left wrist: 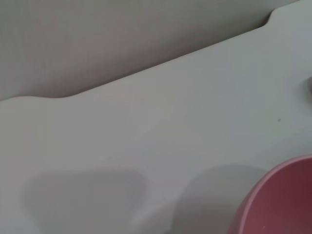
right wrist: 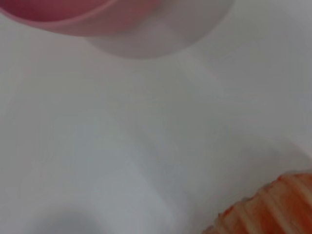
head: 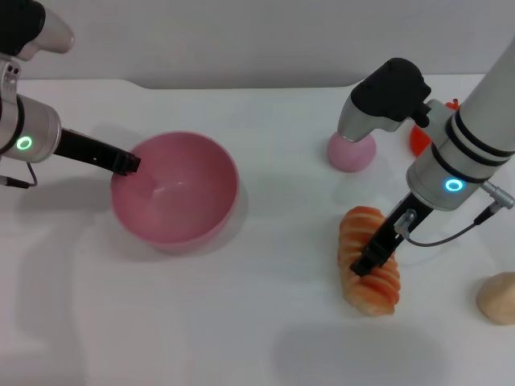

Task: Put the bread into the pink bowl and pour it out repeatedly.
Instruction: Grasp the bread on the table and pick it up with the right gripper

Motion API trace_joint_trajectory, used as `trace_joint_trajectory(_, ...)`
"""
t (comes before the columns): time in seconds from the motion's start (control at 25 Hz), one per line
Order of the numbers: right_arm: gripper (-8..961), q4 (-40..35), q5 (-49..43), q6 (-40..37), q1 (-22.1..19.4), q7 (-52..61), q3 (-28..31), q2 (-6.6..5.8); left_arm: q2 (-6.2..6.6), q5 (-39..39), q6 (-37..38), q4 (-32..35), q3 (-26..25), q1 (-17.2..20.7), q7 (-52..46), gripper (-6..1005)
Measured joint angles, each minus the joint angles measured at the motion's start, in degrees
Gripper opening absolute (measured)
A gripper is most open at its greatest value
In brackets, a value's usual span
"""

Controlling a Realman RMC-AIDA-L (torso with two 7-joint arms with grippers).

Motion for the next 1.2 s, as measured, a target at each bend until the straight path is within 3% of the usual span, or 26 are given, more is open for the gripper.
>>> trace_joint_trajectory(1.2,120,0.0,0.0,0.0,-0.2,-0.1,0.0,0.0,0.0,0.0,0.1,0.0,0.0,0.1,0.0,46)
